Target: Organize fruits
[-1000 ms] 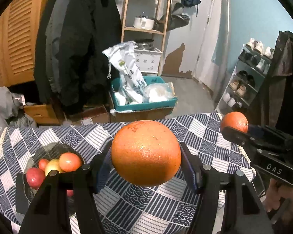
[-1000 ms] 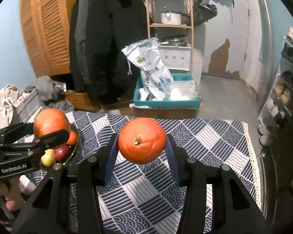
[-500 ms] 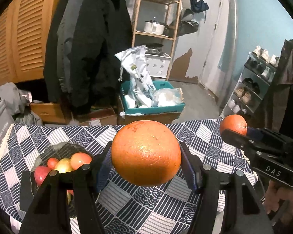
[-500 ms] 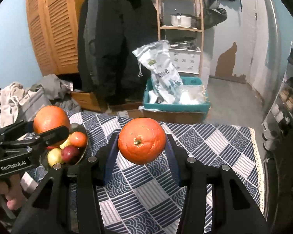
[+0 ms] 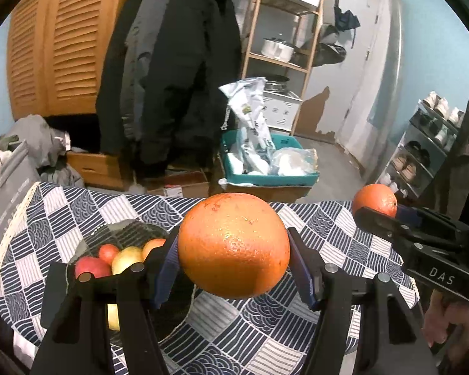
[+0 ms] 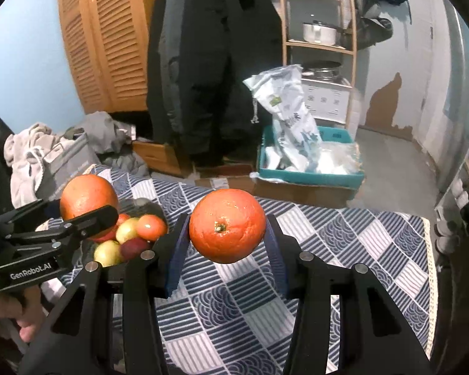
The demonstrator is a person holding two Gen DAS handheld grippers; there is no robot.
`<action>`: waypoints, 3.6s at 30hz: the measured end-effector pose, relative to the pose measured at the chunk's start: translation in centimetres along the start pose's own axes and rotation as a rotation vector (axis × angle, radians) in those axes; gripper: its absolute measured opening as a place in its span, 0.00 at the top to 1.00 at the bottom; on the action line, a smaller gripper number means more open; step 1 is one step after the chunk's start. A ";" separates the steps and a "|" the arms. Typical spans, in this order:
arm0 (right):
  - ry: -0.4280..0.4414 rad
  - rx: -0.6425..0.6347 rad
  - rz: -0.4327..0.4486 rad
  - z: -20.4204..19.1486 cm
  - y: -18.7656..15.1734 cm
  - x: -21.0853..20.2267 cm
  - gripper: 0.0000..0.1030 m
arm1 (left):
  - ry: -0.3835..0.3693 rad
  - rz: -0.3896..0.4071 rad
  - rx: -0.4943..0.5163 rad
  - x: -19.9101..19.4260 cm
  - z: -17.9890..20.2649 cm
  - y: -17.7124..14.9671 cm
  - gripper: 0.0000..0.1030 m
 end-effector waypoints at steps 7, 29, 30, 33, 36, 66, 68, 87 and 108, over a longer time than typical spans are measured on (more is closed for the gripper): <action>0.034 -0.023 -0.023 -2.4 0.8 1.6 0.55 | 0.019 -0.016 -0.043 0.1 -2.8 -0.4 0.36; 0.148 -0.121 -0.171 -11.7 1.4 10.0 0.55 | 0.171 -0.153 -0.218 3.9 -14.2 -4.5 0.36; 0.152 -0.123 -0.180 -11.9 1.3 10.3 0.55 | 0.180 -0.165 -0.229 4.3 -14.8 -4.9 0.36; 0.157 -0.137 -0.210 -12.8 0.8 11.7 0.55 | 0.207 -0.203 -0.248 5.3 -16.2 -5.9 0.36; 0.158 -0.145 -0.239 -13.3 0.2 12.9 0.55 | 0.211 -0.236 -0.276 6.1 -17.4 -6.8 0.36; 0.247 -0.182 -0.496 -17.1 -6.9 19.8 0.54 | 0.256 -0.395 -0.336 8.6 -20.9 -10.3 0.29; 0.254 -0.176 -0.498 -17.1 -6.9 19.8 0.54 | 0.253 -0.382 -0.344 8.3 -21.2 -10.3 0.28; 0.187 -0.174 -0.357 -16.1 -3.4 16.0 0.48 | 0.230 -0.277 -0.305 5.3 -19.2 -7.9 0.26; 0.064 -0.137 -0.076 -12.1 2.4 6.4 0.39 | 0.178 -0.040 -0.213 -2.4 -14.0 -2.3 0.22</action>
Point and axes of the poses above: each gripper's, at about its wrist camera, not at the fingertips, and x roughly the way its jaws point, z to its right, y to its top, the point moved 4 cm from there along x, roughly the way its jaws point, and after that the axes turned 7 degrees about -z, right-handed, at the moved point
